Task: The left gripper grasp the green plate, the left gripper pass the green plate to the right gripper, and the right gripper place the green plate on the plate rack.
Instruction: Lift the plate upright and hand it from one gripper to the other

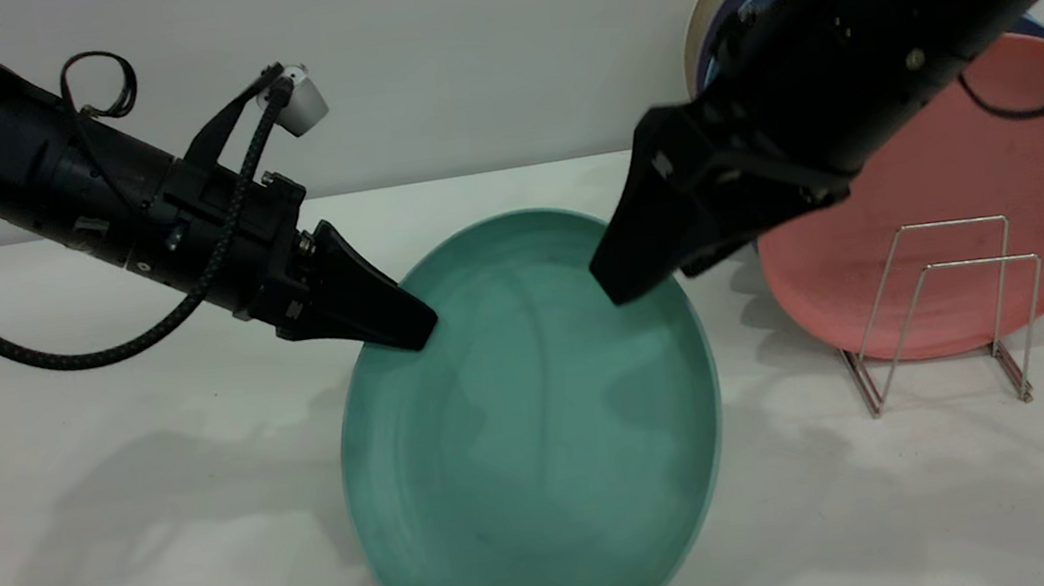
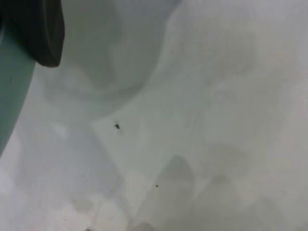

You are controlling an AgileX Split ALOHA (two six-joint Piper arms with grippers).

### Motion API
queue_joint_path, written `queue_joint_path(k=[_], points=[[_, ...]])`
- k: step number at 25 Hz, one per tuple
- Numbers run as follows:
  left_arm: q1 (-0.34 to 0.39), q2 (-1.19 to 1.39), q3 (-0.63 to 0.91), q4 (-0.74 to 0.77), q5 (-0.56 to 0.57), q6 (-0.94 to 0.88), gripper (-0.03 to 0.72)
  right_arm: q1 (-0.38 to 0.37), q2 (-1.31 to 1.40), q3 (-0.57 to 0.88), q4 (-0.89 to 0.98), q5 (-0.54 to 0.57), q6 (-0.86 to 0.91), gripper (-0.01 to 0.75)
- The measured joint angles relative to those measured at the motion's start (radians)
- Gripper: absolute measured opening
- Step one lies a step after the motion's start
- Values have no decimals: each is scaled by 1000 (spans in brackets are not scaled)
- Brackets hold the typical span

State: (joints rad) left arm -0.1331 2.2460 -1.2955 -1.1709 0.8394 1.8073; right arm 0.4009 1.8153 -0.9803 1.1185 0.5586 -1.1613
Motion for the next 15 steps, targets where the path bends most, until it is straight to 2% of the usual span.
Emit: queue_joint_path(k=[15], points=[[-1,-1,0,-59,-4,84,18,0,44,-1,31,14,-40,568]])
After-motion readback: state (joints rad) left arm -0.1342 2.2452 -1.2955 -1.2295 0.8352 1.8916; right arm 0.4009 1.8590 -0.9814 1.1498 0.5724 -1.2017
